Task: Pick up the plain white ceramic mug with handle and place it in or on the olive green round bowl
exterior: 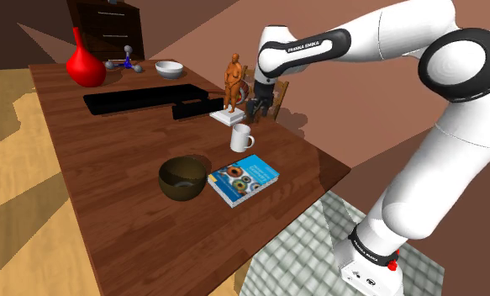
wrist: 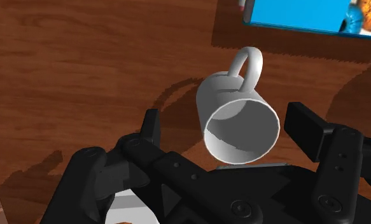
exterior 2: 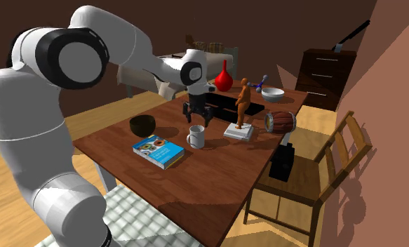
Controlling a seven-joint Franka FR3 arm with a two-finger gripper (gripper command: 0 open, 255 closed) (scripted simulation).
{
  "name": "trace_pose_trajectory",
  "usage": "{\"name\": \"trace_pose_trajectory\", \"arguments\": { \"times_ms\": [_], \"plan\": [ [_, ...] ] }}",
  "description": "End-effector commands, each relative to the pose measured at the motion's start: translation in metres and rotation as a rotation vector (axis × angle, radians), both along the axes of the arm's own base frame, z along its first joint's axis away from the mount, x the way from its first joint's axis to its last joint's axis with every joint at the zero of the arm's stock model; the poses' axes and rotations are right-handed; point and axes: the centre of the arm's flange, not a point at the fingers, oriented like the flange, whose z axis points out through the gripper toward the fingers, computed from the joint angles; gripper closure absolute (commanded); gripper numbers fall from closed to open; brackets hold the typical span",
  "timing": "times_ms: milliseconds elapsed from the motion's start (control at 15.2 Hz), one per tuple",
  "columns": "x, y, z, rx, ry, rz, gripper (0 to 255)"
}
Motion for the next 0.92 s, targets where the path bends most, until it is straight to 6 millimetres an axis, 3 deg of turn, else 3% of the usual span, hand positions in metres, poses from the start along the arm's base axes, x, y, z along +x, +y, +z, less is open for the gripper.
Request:
{"name": "trace_pose_trajectory", "arguments": {
  "times_ms": [0, 198, 660, 858],
  "plan": [
    [0.022, 0.000, -0.022, 0.003, 0.013, 0.003, 0],
    [0.054, -0.001, -0.048, 0.006, 0.031, 0.009, 0],
    [0.052, -0.001, -0.085, 0.006, 0.031, 0.009, 0],
    [0.052, -0.001, -0.088, 0.006, 0.031, 0.009, 0]
  ]
}}
